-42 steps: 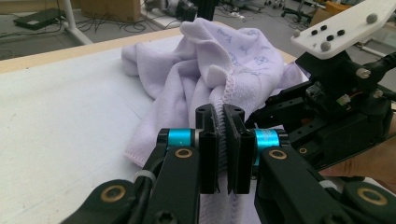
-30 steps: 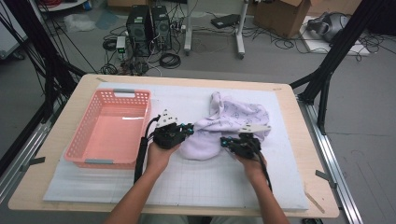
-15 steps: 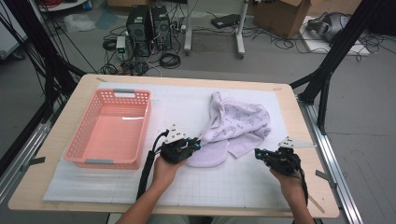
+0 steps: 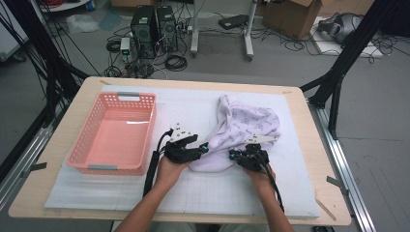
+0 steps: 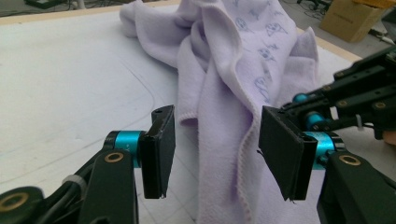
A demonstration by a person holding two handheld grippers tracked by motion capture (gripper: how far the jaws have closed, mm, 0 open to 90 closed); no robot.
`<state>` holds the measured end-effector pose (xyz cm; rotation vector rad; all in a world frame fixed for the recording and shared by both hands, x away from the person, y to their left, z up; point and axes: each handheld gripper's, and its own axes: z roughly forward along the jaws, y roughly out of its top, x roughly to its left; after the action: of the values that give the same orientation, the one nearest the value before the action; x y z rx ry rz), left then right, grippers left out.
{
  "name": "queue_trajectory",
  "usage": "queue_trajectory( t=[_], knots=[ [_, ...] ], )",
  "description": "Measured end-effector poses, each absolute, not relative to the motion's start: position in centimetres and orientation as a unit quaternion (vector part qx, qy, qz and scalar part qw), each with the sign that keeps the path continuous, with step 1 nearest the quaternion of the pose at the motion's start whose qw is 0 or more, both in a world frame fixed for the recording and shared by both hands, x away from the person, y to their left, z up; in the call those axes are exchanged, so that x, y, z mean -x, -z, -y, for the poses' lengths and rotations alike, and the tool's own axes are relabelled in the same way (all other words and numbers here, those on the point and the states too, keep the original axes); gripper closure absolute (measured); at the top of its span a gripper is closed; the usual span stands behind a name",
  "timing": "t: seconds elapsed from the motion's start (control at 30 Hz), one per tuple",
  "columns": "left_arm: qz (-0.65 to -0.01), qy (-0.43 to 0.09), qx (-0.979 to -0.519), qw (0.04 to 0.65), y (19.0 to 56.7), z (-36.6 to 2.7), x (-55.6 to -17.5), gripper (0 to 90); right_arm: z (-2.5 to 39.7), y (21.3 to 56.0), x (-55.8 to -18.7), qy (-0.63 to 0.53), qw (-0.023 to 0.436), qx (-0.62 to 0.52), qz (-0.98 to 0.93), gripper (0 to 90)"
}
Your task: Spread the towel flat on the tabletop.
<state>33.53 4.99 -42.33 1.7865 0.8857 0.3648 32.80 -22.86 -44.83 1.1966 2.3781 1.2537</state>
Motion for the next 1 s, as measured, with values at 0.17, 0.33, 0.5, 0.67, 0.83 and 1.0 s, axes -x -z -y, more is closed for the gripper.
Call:
queue_trajectory(
  t=[0.17,0.33,0.5,0.67,0.83,1.0],
  knots=[
    [-0.374,-0.146,-0.741,0.538,42.1,-5.2,-34.0,47.1,25.4,43.3,-29.8,-0.456,0.1,-0.389,-0.794,87.8],
    [-0.37,-0.143,-0.75,0.529,42.1,-4.6,-34.5,47.5,28.3,41.8,-25.9,-0.439,0.125,-0.375,-0.807,87.9],
    [-0.372,-0.135,-0.756,0.521,42.6,-3.7,-35.2,47.7,31.9,41.3,-22.4,-0.411,0.147,-0.389,-0.811,88.0],
    [-0.367,-0.13,-0.765,0.513,42.8,-2.8,-36.0,47.6,34.4,41.2,-19.8,-0.381,0.16,-0.402,-0.817,88.0],
    [-0.371,-0.114,-0.77,0.507,43.3,-1.4,-37.4,47.2,35.9,40.9,-19.0,-0.406,0.176,-0.424,-0.79,71.7],
    [-0.361,-0.12,-0.784,0.491,43.5,0.9,-38.5,47.0,36.5,40.5,-21.9,-0.423,0.221,-0.457,-0.75,58.4]
  ],
)
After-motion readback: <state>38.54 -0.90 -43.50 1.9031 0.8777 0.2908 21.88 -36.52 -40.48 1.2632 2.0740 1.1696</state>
